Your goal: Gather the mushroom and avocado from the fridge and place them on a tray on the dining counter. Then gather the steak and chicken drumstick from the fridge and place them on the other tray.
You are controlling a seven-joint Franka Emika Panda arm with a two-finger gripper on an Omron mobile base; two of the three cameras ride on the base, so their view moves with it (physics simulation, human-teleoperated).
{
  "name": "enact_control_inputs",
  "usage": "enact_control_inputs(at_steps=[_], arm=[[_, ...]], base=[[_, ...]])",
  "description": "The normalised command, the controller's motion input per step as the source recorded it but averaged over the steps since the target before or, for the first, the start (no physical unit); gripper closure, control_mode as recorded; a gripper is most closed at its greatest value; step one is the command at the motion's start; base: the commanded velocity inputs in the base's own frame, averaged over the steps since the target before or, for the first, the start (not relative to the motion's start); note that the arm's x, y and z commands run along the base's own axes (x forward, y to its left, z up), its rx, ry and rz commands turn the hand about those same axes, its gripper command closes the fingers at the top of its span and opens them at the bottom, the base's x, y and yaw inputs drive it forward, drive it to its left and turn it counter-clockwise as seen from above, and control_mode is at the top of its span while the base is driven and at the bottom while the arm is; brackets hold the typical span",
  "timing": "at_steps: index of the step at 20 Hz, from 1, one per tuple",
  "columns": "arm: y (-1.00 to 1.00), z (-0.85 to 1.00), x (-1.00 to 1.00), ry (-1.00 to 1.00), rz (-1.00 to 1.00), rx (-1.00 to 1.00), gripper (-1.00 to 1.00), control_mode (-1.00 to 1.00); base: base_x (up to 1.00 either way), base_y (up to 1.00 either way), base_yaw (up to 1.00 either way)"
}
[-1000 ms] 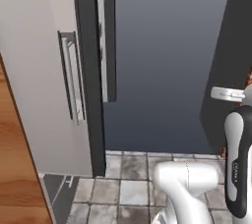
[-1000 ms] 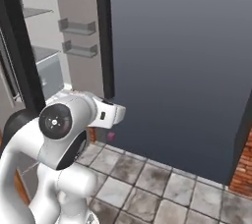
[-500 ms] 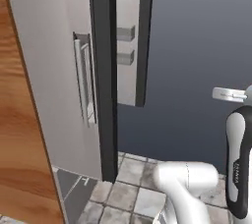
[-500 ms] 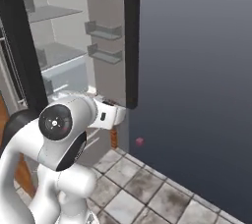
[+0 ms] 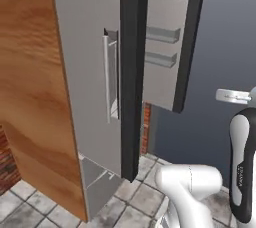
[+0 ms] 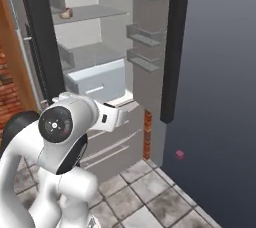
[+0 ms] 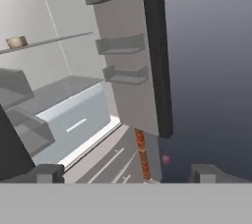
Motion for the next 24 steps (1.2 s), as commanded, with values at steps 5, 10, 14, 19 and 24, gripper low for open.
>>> enact_control_inputs(at_steps=[5, 10, 14, 19, 24], arm=[[0.0, 0.0, 0.0, 0.0, 0.0, 0.0, -1.0, 1.0], [0.0, 0.0, 0.0, 0.0, 0.0, 0.0, -1.0, 1.0], [0.0, 0.0, 0.0, 0.0, 0.0, 0.0, -1.0, 1.0], [0.0, 0.0, 0.0, 0.0, 0.0, 0.0, -1.0, 1.0], [0.0, 0.0, 0.0, 0.0, 0.0, 0.0, -1.0, 1.0]], base=[[0.12, -0.45, 0.47], [0.04, -0.54, 0.46], [0.01, -0.59, 0.44], [0.0, -0.64, 0.43], [0.0, -0.79, 0.39]])
